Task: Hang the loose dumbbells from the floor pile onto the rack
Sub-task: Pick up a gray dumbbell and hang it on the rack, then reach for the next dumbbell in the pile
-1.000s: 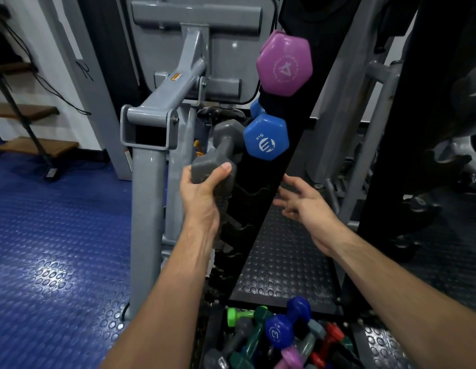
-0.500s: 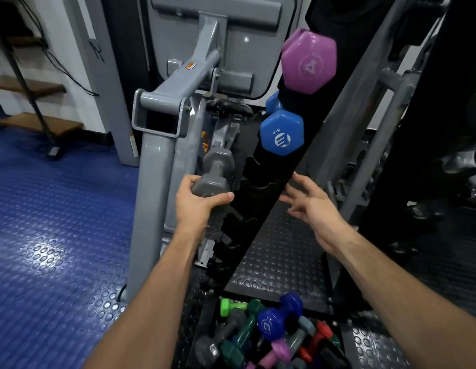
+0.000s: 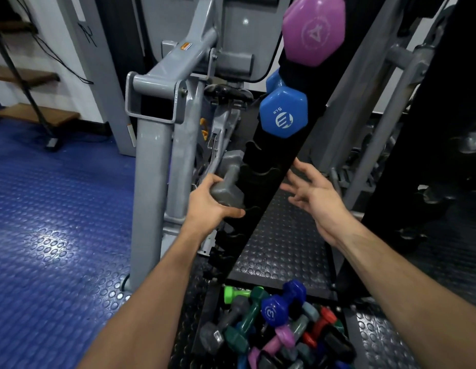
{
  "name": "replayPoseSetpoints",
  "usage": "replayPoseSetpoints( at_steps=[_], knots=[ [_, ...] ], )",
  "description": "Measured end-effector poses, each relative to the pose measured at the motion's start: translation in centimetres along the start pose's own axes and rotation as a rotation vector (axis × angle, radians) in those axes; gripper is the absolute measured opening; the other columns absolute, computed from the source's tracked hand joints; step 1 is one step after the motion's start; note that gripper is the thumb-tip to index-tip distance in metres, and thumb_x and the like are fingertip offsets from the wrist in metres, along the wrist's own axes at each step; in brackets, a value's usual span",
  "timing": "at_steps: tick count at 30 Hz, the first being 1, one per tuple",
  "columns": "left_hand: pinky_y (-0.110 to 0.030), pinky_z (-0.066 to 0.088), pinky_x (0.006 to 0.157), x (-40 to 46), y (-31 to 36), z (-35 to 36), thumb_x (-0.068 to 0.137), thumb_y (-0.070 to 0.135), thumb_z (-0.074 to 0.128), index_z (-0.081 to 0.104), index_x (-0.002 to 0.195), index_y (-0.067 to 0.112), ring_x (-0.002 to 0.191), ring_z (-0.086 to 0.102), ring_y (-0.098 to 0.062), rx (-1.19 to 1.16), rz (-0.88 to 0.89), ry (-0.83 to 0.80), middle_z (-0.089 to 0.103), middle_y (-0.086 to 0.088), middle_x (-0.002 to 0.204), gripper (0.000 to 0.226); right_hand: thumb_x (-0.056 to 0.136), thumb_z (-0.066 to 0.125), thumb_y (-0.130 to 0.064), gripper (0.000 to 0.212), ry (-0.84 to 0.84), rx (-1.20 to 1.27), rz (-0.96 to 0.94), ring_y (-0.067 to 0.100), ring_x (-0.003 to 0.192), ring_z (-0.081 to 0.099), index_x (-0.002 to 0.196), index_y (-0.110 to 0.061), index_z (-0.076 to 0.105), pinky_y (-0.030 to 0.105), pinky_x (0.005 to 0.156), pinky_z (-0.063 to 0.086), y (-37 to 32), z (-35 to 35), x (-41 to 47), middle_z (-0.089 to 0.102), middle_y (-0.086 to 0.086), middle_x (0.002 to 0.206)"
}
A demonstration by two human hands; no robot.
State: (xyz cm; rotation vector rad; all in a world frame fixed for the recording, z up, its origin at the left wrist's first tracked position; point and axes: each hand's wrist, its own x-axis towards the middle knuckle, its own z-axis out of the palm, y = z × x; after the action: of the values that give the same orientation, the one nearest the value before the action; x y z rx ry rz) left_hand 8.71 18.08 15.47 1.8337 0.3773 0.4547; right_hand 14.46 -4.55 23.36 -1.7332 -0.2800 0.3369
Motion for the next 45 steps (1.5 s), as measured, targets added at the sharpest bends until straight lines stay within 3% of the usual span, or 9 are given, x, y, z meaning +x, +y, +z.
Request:
replayPoseSetpoints(
  at_steps=[7,10,16,20,24,29,34,39,45],
  knots=[
    [-0.036,0.061,0.082,-0.2,0.8,0.2,0.050,0.023,0.102,0.047,0.123,0.035,0.089,0.069,-0.011,0.222,0.080,-0.144,0.066,0.008,0.121,0.092,0.082,0.037,0.020,0.084,0.024,0.024,0.021,0.001,0.103,0.072,0.141,-0.039,0.053,0.035,0.103,0.048,-0.4,0.5,-0.3,0.073,-0.027,0.105],
    [-0.034,0.058,0.092,-0.5,1.4,0.3,0.058,0.017,0.100,0.014,0.157,0.041,0.104,0.067,-0.014,0.318,0.129,-0.223,0.050,0.004,0.151,0.133,0.083,0.036,0.019,0.083,0.029,0.043,0.032,0.001,0.104,0.071,0.139,-0.040,0.053,0.033,0.101,0.048,-0.7,0.7,-0.6,0.071,-0.021,0.118],
    [-0.044,0.046,0.112,-1.2,1.3,1.5,0.068,0.009,0.094,-0.036,0.147,0.049,0.138,0.047,-0.010,0.235,0.143,-0.322,0.033,0.001,0.163,0.157,0.082,0.036,0.020,0.089,-0.007,0.051,0.044,-0.002,0.105,0.071,0.150,-0.037,0.045,0.027,0.092,0.050,-1.1,0.6,-0.8,0.065,-0.016,0.132],
    [-0.027,0.036,0.116,-3.1,-0.2,2.5,0.073,0.012,0.091,-0.026,0.157,0.034,0.133,0.043,0.002,0.111,-0.016,-0.237,0.036,0.019,0.155,0.146,0.083,0.038,0.017,0.091,-0.047,0.015,0.048,0.006,0.115,0.068,0.154,-0.040,0.040,0.030,0.095,0.049,-1.1,0.1,-0.7,0.060,-0.014,0.144],
    [-0.035,0.042,0.116,-3.0,-1.8,3.6,0.072,0.016,0.091,-0.008,0.163,0.031,0.127,0.055,-0.002,0.061,-0.037,-0.153,0.052,0.013,0.147,0.135,0.089,0.042,0.014,0.086,-0.056,-0.004,0.032,0.009,0.119,0.064,0.155,-0.042,0.037,0.031,0.101,0.050,-1.0,-0.2,-0.7,0.056,-0.011,0.147],
    [-0.044,0.036,0.120,-5.0,-3.5,5.3,0.072,0.032,0.090,-0.001,0.162,0.031,0.144,0.043,-0.013,0.033,-0.049,-0.035,0.038,0.003,0.160,0.128,0.094,0.052,0.002,0.070,-0.072,-0.168,0.032,0.011,0.128,0.057,0.152,-0.037,0.045,0.019,0.087,0.045,1.3,-1.0,-0.7,0.060,-0.002,0.142],
    [-0.041,0.018,0.127,-9.7,-5.3,9.2,0.087,0.022,0.079,-0.001,0.163,0.009,0.155,0.018,-0.023,0.134,-0.184,0.123,0.013,-0.010,0.170,0.111,0.097,0.056,-0.012,0.048,-0.107,-0.378,0.229,0.014,0.125,0.058,0.143,-0.027,0.057,0.027,0.102,0.044,9.4,-3.5,-1.8,0.062,-0.002,0.137],
    [-0.038,0.048,0.106,-15.4,-9.3,14.6,0.085,0.019,0.073,0.049,0.143,0.015,0.121,0.060,-0.025,0.243,-0.381,-0.053,0.058,-0.006,0.136,0.063,0.097,0.060,-0.020,0.037,-0.106,-0.517,0.452,0.019,0.115,0.061,0.133,-0.016,0.066,0.035,0.106,0.047,18.7,-6.2,-3.5,0.067,0.004,0.130],
    [-0.039,0.057,0.086,-17.9,-13.4,20.6,0.080,0.025,0.069,0.065,0.119,0.023,0.094,0.070,-0.023,0.374,-0.434,-0.414,0.073,0.000,0.102,0.039,0.092,0.064,-0.019,0.028,-0.112,-0.633,0.591,0.024,0.110,0.066,0.118,-0.017,0.074,0.035,0.099,0.051,26.7,-8.2,-4.0,0.072,0.007,0.117]
  ],
)
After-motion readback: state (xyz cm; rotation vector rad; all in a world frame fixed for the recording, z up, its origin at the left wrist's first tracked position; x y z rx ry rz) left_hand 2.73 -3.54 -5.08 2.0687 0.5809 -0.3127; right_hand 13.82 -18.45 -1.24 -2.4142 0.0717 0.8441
